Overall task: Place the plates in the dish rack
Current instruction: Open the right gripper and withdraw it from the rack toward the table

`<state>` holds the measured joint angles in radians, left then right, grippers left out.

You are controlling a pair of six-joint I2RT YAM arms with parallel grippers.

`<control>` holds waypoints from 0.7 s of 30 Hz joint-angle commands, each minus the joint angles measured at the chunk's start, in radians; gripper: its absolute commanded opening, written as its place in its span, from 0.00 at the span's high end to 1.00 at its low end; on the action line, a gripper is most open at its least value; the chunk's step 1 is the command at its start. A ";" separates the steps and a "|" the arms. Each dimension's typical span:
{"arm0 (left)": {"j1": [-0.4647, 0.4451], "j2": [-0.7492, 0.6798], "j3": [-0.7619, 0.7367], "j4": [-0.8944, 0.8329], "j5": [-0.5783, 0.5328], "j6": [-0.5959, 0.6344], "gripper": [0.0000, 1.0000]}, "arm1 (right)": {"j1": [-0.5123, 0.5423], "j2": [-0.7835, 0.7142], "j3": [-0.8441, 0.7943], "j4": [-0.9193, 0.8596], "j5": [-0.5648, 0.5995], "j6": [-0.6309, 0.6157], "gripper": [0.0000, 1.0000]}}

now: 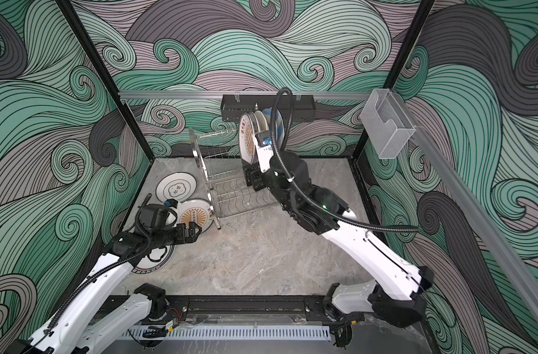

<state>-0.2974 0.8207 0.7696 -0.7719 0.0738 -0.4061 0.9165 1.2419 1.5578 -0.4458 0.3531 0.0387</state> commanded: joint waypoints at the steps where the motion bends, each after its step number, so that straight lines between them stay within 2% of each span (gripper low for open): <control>1: 0.007 -0.010 0.027 -0.067 -0.140 -0.065 0.01 | 0.004 -0.132 -0.237 0.071 -0.220 0.046 0.17; 3: 0.007 -0.021 -0.002 -0.057 -0.164 -0.106 0.01 | 0.004 -0.222 -0.390 0.110 -0.246 0.094 0.16; 5: 0.007 -0.046 -0.058 -0.014 -0.164 -0.166 0.01 | 0.004 -0.306 -0.529 0.131 -0.303 0.124 0.10; 11: 0.006 -0.074 -0.176 0.052 -0.243 -0.287 0.01 | 0.005 -0.484 -0.751 0.092 -0.426 0.149 0.02; 14: 0.006 -0.051 -0.212 0.075 -0.276 -0.314 0.01 | 0.005 -0.566 -0.835 0.061 -0.400 0.175 0.01; 21: 0.007 0.064 -0.238 0.097 -0.365 -0.313 0.01 | 0.005 -0.694 -0.989 0.114 -0.363 0.237 0.00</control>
<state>-0.2974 0.8524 0.5484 -0.7002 -0.2142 -0.6922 0.9176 0.5674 0.6094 -0.3805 -0.0151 0.2386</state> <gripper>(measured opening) 0.986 0.997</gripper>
